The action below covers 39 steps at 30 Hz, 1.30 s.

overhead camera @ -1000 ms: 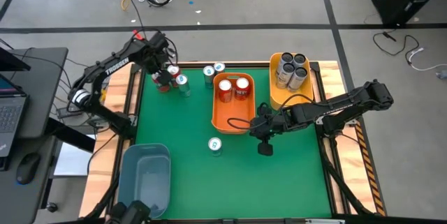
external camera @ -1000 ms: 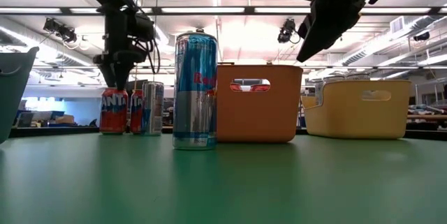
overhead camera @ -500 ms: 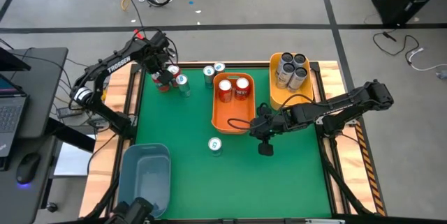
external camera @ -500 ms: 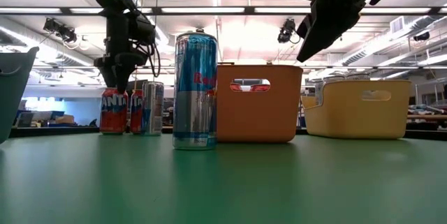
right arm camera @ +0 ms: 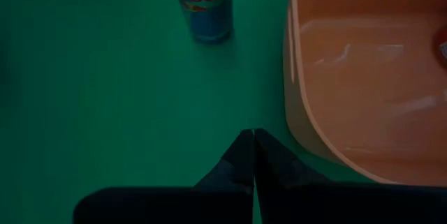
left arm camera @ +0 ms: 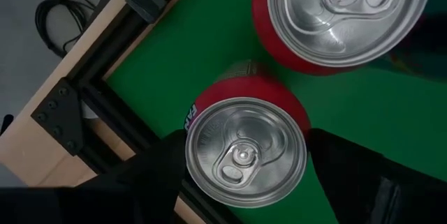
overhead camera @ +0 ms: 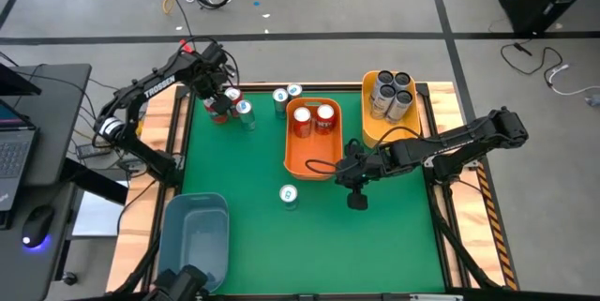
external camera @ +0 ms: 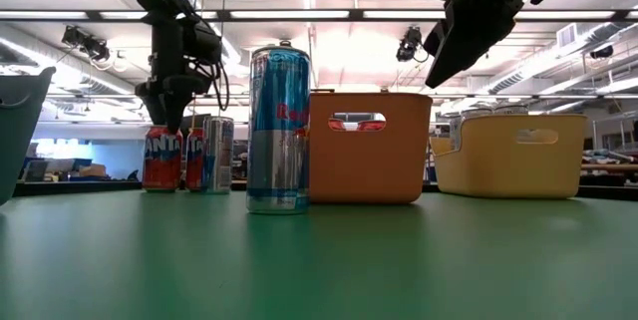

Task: Sort soda cans
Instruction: Put the orange soda can into the orange bin

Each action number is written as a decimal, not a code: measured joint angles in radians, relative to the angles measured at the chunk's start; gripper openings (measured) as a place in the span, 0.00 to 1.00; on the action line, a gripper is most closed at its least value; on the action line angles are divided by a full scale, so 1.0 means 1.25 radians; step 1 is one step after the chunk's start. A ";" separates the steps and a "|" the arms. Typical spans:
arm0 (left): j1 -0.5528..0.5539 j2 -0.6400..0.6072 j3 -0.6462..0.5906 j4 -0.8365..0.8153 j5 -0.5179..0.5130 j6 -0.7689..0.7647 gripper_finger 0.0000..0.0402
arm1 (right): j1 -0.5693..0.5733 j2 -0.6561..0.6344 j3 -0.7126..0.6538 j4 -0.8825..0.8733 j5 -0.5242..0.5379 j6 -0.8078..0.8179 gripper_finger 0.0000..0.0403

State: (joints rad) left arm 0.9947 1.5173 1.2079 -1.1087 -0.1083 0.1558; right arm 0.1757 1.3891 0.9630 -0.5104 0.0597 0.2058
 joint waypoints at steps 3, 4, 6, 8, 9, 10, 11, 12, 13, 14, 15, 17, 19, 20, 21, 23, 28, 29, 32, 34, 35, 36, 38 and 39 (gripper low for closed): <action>0.000 0.000 -0.001 -0.002 0.004 0.000 0.74 | 0.000 0.000 0.000 0.000 -0.001 0.000 0.00; 0.000 0.000 -0.001 -0.004 0.005 0.000 0.74 | 0.000 0.000 0.000 0.000 -0.002 0.000 0.00; 0.000 0.000 -0.008 -0.006 0.006 -0.002 0.74 | 0.000 0.000 0.000 0.000 -0.002 0.000 0.00; -0.001 -0.002 -0.016 -0.004 0.007 -0.002 0.74 | 0.000 0.000 0.000 0.000 -0.002 0.000 0.00; -0.001 -0.002 -0.017 -0.006 0.008 0.002 0.74 | 0.000 0.000 0.000 0.000 -0.002 -0.002 0.00; -0.001 -0.002 -0.017 -0.011 0.010 0.014 0.74 | 0.000 0.000 0.000 0.000 -0.002 -0.004 0.00; -0.001 -0.002 -0.017 -0.020 0.011 0.020 0.74 | 0.000 0.000 0.000 0.000 -0.002 -0.006 0.00; -0.002 -0.002 -0.015 -0.030 0.011 0.019 0.74 | 0.000 0.000 0.000 0.000 -0.002 -0.006 0.00; -0.002 -0.001 -0.011 -0.040 0.010 0.016 0.74 | 0.000 0.000 0.000 0.000 -0.002 -0.006 0.00; -0.002 0.000 -0.006 -0.048 0.007 0.016 0.74 | 0.000 0.000 0.000 0.000 -0.002 -0.006 0.00; -0.002 0.001 -0.001 -0.052 0.001 0.022 0.74 | 0.000 0.000 0.000 0.000 -0.002 -0.006 0.00; -0.002 0.002 0.012 -0.048 -0.002 0.047 0.74 | 0.000 0.000 0.000 0.000 -0.003 -0.006 0.00; -0.003 0.005 0.021 -0.047 -0.003 0.060 0.74 | 0.000 0.000 0.000 0.000 -0.007 -0.006 0.00; -0.003 0.005 0.024 -0.046 -0.004 0.058 0.74 | 0.000 0.000 0.000 0.000 -0.008 -0.006 0.00; -0.002 0.005 0.025 -0.042 -0.007 0.050 0.74 | 0.000 0.000 0.000 0.000 -0.008 -0.006 0.00; -0.002 0.005 0.025 -0.042 -0.008 0.032 0.74 | 0.000 0.000 0.000 0.000 -0.008 -0.006 0.00; -0.002 0.004 0.023 -0.054 -0.010 0.022 0.76 | 0.000 0.000 0.000 0.000 -0.014 -0.006 0.00; -0.002 0.004 0.023 -0.058 -0.010 0.022 0.77 | -0.001 0.000 0.000 0.000 -0.023 -0.008 0.00; -0.005 0.004 0.023 -0.066 -0.013 0.022 0.80 | -0.002 0.000 0.000 0.000 -0.043 -0.015 0.00; -0.005 0.004 0.023 -0.073 -0.013 0.022 0.82 | -0.002 0.000 0.000 0.000 -0.044 -0.015 0.00; -0.006 0.004 0.023 -0.078 -0.014 0.027 0.83 | -0.002 0.000 0.000 0.000 -0.044 -0.015 0.00; -0.007 0.004 0.023 -0.080 -0.014 0.034 0.83 | -0.002 0.000 0.000 0.000 -0.044 -0.015 0.00; -0.009 0.004 0.023 -0.078 -0.014 0.038 0.84 | -0.002 0.000 0.000 0.000 -0.044 -0.015 0.00; -0.009 0.004 0.023 -0.078 -0.013 0.041 0.84 | -0.002 0.000 0.000 0.000 -0.044 -0.015 0.00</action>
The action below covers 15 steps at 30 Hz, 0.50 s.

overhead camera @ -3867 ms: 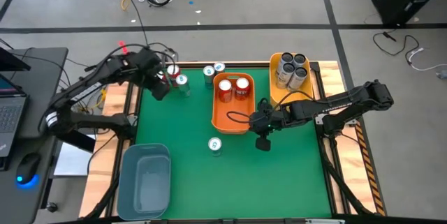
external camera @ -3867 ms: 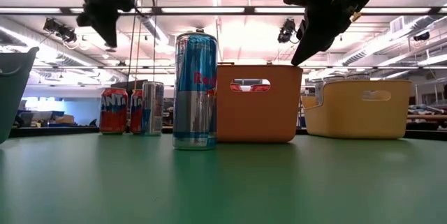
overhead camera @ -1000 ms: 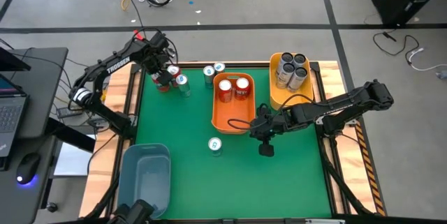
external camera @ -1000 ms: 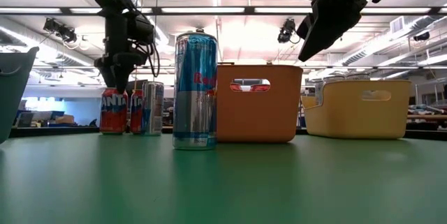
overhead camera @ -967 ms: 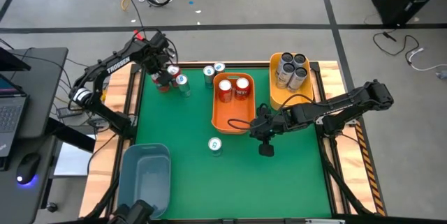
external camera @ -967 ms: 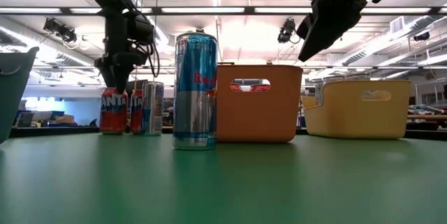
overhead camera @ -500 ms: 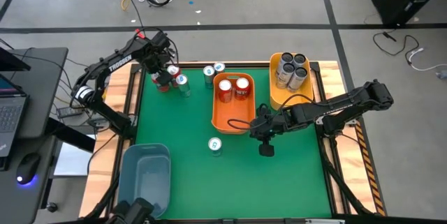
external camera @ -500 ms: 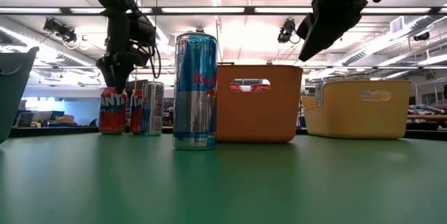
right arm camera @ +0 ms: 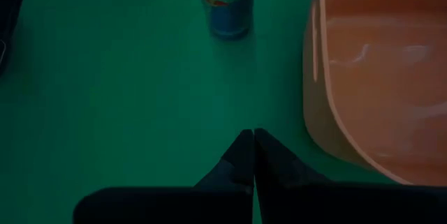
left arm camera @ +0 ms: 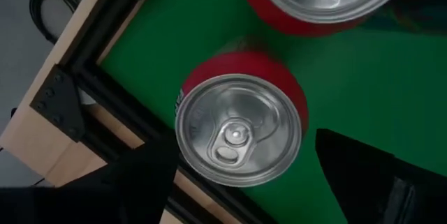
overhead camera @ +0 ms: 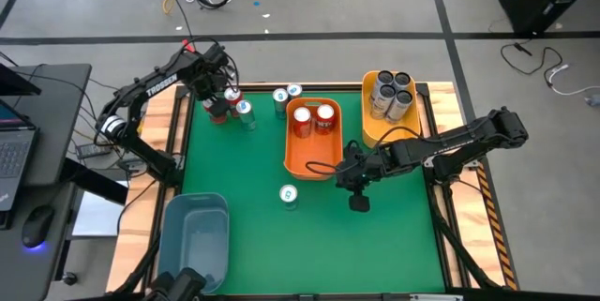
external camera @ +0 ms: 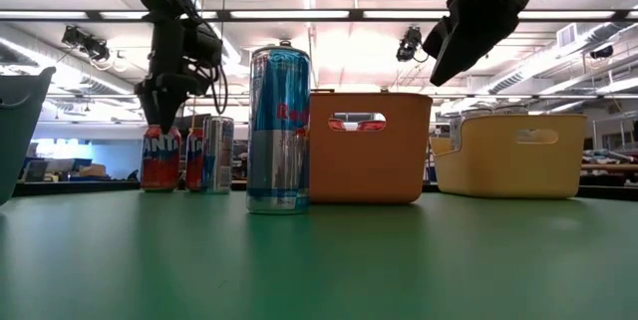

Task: Sort soda cans
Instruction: Put the orange soda can into the orange bin

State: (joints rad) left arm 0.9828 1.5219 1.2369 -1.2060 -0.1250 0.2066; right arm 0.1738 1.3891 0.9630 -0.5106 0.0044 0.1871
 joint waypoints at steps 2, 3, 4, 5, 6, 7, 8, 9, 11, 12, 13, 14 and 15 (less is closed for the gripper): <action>0.000 0.000 0.000 0.008 0.001 0.000 0.84 | 0.000 0.000 0.000 0.000 0.000 -0.001 0.00; 0.000 0.001 0.000 0.015 0.004 -0.001 0.84 | 0.000 0.000 0.000 0.000 0.000 -0.003 0.00; 0.000 0.004 0.000 0.017 0.006 -0.001 0.84 | 0.000 0.000 0.000 0.000 0.000 -0.004 0.00; 0.000 0.008 0.000 0.018 0.007 -0.001 0.84 | 0.000 0.000 0.000 0.000 0.000 -0.004 0.00; 0.000 0.015 0.000 0.019 0.007 -0.001 0.85 | 0.000 0.000 0.000 0.000 0.000 -0.004 0.00; 0.000 0.022 0.001 0.020 0.006 -0.001 0.85 | 0.000 0.000 0.000 0.000 0.000 -0.004 0.00; 0.000 0.031 0.001 0.021 0.006 -0.001 0.85 | 0.000 0.000 0.000 0.000 0.000 -0.005 0.00; 0.000 0.039 0.002 0.021 0.006 -0.001 0.85 | 0.000 0.000 0.000 0.000 0.000 -0.005 0.00; 0.000 0.052 0.004 0.020 0.005 -0.004 0.85 | 0.002 0.000 0.000 -0.001 0.000 -0.005 0.00; 0.000 0.056 0.005 0.020 0.005 -0.005 0.84 | 0.002 0.000 0.000 -0.002 0.000 -0.005 0.00; -0.001 0.057 0.006 0.021 0.004 -0.005 0.83 | 0.002 0.000 0.000 -0.004 0.000 -0.004 0.00; -0.002 0.057 0.005 0.022 0.003 -0.006 0.82 | 0.002 0.000 0.000 -0.006 0.000 -0.004 0.00; -0.004 0.057 0.005 0.022 0.002 -0.006 0.80 | 0.002 0.000 0.000 -0.007 0.000 -0.004 0.00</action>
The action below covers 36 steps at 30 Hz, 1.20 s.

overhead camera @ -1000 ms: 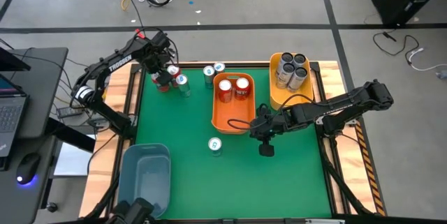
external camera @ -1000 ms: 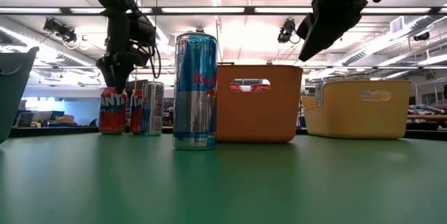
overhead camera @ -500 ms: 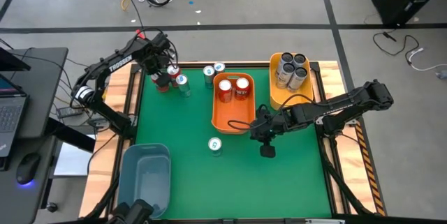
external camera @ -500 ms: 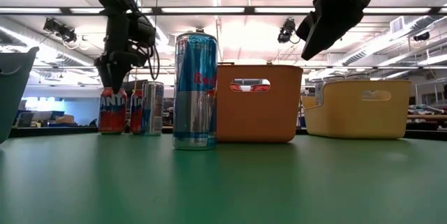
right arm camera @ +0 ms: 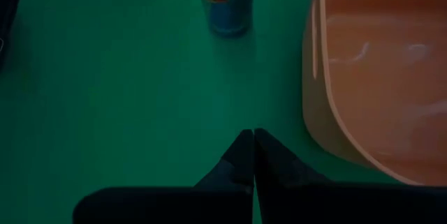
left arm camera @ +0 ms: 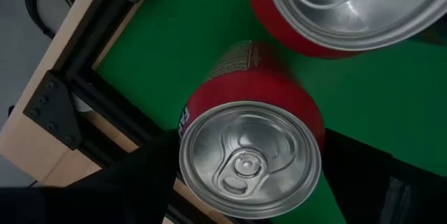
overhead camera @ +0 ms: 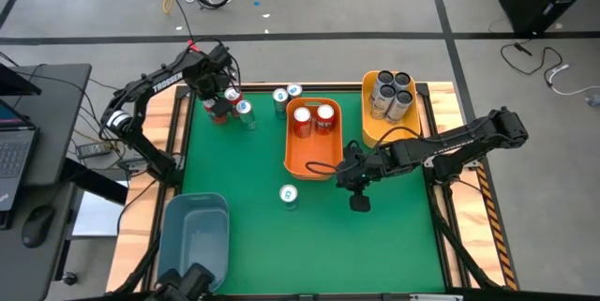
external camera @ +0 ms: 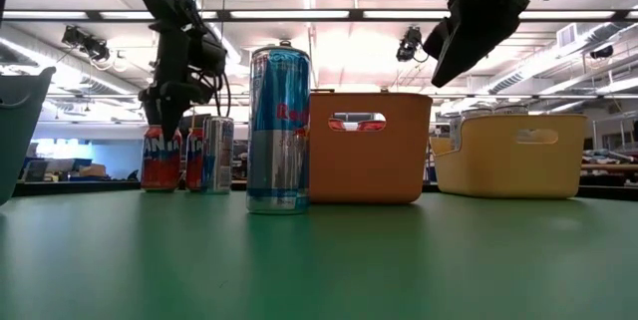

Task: Sort soda cans
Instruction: Put the orange soda can into the orange bin

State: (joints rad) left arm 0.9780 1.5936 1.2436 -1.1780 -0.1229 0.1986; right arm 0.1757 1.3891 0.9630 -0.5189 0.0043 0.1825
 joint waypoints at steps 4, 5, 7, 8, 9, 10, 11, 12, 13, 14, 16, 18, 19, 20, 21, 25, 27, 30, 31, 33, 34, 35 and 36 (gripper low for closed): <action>-0.003 0.000 0.001 -0.010 -0.019 0.002 0.71 | 0.000 0.000 0.000 -0.004 0.000 -0.001 0.00; -0.003 0.000 0.000 -0.015 -0.020 0.002 0.70 | 0.000 0.000 0.000 -0.004 0.000 -0.002 0.00; -0.003 -0.005 0.001 -0.020 -0.021 0.002 0.70 | 0.000 0.000 0.000 -0.004 0.000 -0.002 0.00; -0.004 -0.008 0.003 -0.029 -0.024 0.003 0.70 | 0.000 0.000 0.000 -0.004 0.000 -0.002 0.00; -0.006 -0.009 0.009 -0.046 -0.026 0.003 0.70 | 0.000 0.000 0.000 -0.005 0.000 -0.002 0.00; -0.008 -0.012 0.017 -0.059 -0.028 0.003 0.70 | 0.000 0.000 0.000 -0.006 0.000 -0.002 0.00; -0.010 -0.018 0.033 -0.076 -0.029 0.003 0.70 | 0.000 0.000 0.000 -0.007 0.000 -0.002 0.00; -0.010 -0.025 0.054 -0.091 -0.030 0.001 0.70 | 0.000 0.000 0.000 -0.008 -0.001 -0.002 0.00; -0.010 -0.033 0.079 -0.109 -0.030 -0.003 0.70 | 0.000 0.000 0.000 -0.009 -0.003 -0.002 0.00; -0.010 -0.037 0.101 -0.129 -0.031 -0.011 0.70 | 0.000 0.000 0.000 -0.011 -0.004 -0.002 0.00; -0.014 -0.045 0.141 -0.182 -0.032 -0.025 0.70 | 0.000 0.000 0.000 -0.012 -0.004 -0.002 0.00; -0.025 -0.061 0.184 -0.211 -0.033 -0.049 0.70 | 0.000 0.000 0.000 -0.012 -0.004 -0.002 0.00; -0.032 -0.074 0.205 -0.212 -0.031 -0.058 0.70 | 0.000 0.000 0.000 -0.012 -0.004 -0.002 0.00; -0.040 -0.087 0.223 -0.214 -0.025 -0.062 0.70 | 0.000 0.000 0.000 -0.013 -0.004 -0.002 0.00; -0.050 -0.099 0.236 -0.222 -0.017 -0.063 0.70 | 0.000 0.000 0.000 -0.013 -0.004 -0.002 0.00; -0.108 -0.139 0.298 -0.258 -0.010 -0.100 0.70 | 0.000 0.000 0.000 -0.015 -0.005 -0.002 0.00; -0.147 -0.157 0.327 -0.270 -0.009 -0.124 0.70 | 0.000 0.000 0.000 -0.020 -0.005 -0.002 0.00; -0.211 -0.171 0.363 -0.280 -0.002 -0.158 0.70 | 0.000 0.000 0.000 -0.024 -0.005 -0.002 0.00; -0.234 -0.172 0.374 -0.273 0.003 -0.170 0.70 | 0.000 0.000 0.000 -0.024 -0.005 -0.001 0.00; -0.280 -0.172 0.384 -0.253 0.017 -0.194 0.70 | 0.000 0.000 0.000 -0.025 -0.005 0.003 0.00; -0.302 -0.171 0.384 -0.241 0.027 -0.202 0.70 | 0.000 0.000 0.000 -0.025 -0.005 0.005 0.00; -0.326 -0.165 0.384 -0.226 0.038 -0.205 0.70 | 0.000 0.000 0.000 -0.026 -0.005 0.006 0.00; -0.347 -0.158 0.384 -0.203 0.053 -0.208 0.70 | 0.000 0.000 0.000 -0.028 -0.005 0.006 0.00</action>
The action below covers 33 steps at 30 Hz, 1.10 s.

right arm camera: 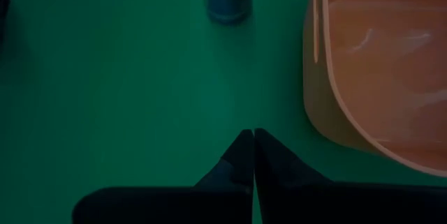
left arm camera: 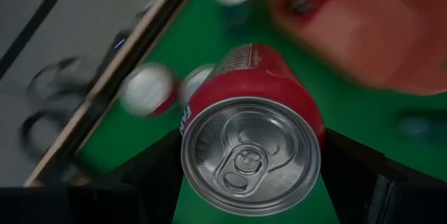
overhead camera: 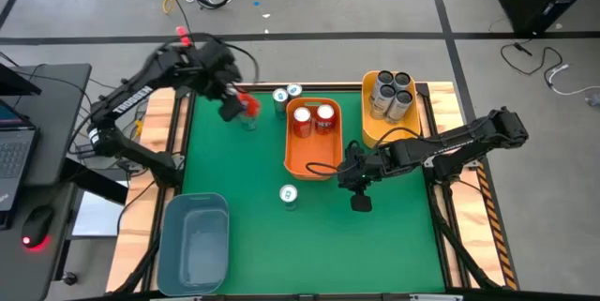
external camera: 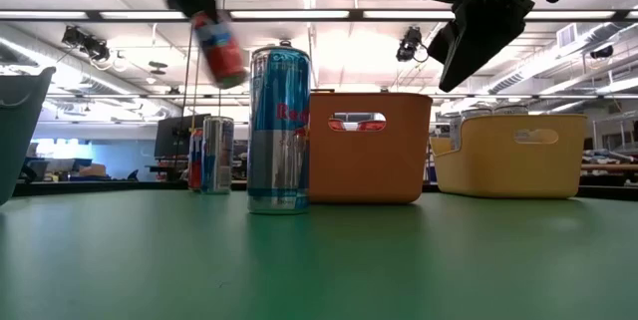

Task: Sort soda cans
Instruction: Put the orange soda can into the orange bin

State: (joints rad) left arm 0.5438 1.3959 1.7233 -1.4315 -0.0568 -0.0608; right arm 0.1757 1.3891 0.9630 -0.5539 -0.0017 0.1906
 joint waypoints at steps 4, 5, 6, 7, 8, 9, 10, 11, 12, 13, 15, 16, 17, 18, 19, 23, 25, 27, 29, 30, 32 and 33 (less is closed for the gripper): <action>-0.077 0.050 0.000 0.088 0.045 0.000 0.70 | 0.000 -0.002 0.000 -0.011 0.000 0.020 0.00; -0.094 0.065 0.000 0.106 0.059 0.001 0.70 | 0.000 -0.004 0.000 -0.018 -0.001 0.026 0.00; -0.110 0.081 0.000 0.125 0.072 0.006 0.70 | 0.000 -0.006 0.000 -0.027 0.000 0.035 0.00; -0.125 0.099 0.000 0.146 0.083 0.017 0.70 | 0.000 -0.010 0.000 -0.032 -0.001 0.041 0.00; -0.140 0.117 0.000 0.164 0.090 0.028 0.70 | 0.001 -0.014 0.000 -0.037 -0.001 0.046 0.00; -0.152 0.136 0.000 0.178 0.092 0.042 0.70 | 0.001 -0.019 0.000 -0.040 -0.001 0.052 0.00; -0.165 0.155 0.000 0.192 0.091 0.054 0.70 | 0.001 -0.025 0.000 -0.042 -0.001 0.056 0.00; -0.175 0.172 -0.001 0.210 0.092 0.068 0.70 | 0.001 -0.031 0.000 -0.042 -0.001 0.057 0.00; -0.183 0.188 -0.001 0.231 0.092 0.082 0.70 | 0.001 -0.036 0.000 -0.042 -0.001 0.057 0.00; -0.191 0.205 -0.001 0.252 0.092 0.097 0.70 | 0.002 -0.041 0.000 -0.042 -0.001 0.057 0.00; -0.200 0.238 0.003 0.271 0.089 0.123 0.70 | 0.002 -0.049 0.000 -0.042 -0.001 0.057 0.00; -0.204 0.258 0.008 0.268 0.085 0.132 0.70 | 0.002 -0.052 0.000 -0.043 -0.001 0.057 0.00; -0.207 0.277 0.014 0.261 0.077 0.143 0.70 | 0.002 -0.054 0.000 -0.043 -0.001 0.057 0.00; -0.212 0.298 0.020 0.259 0.062 0.154 0.70 | 0.001 -0.055 0.000 -0.042 -0.001 0.058 0.00; -0.216 0.318 0.030 0.258 0.043 0.168 0.70 | 0.001 -0.055 0.000 -0.043 -0.001 0.057 0.00; -0.227 0.393 0.083 0.227 -0.011 0.218 0.70 | 0.002 -0.055 0.000 -0.043 -0.001 0.058 0.00; -0.228 0.429 0.116 0.192 -0.022 0.242 0.70 | 0.002 -0.055 0.000 -0.043 -0.001 0.058 0.00; -0.229 0.461 0.147 0.167 -0.024 0.263 0.70 | 0.001 -0.055 0.000 -0.043 -0.001 0.057 0.00; -0.229 0.486 0.174 0.149 -0.036 0.288 0.70 | 0.002 -0.055 0.000 -0.043 -0.001 0.057 0.00; -0.230 0.494 0.183 0.143 -0.041 0.301 0.70 | 0.001 -0.055 0.000 -0.043 -0.001 0.056 0.00; -0.230 0.515 0.200 0.143 -0.042 0.322 0.70 | 0.001 -0.055 0.000 -0.043 -0.001 0.052 0.00; -0.230 0.524 0.205 0.146 -0.042 0.333 0.70 | 0.001 -0.055 0.000 -0.043 -0.001 0.049 0.00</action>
State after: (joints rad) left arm 0.2562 2.0514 1.9791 -1.2485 -0.1087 0.3560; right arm 0.1772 1.3209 0.9634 -0.6075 -0.0029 0.2518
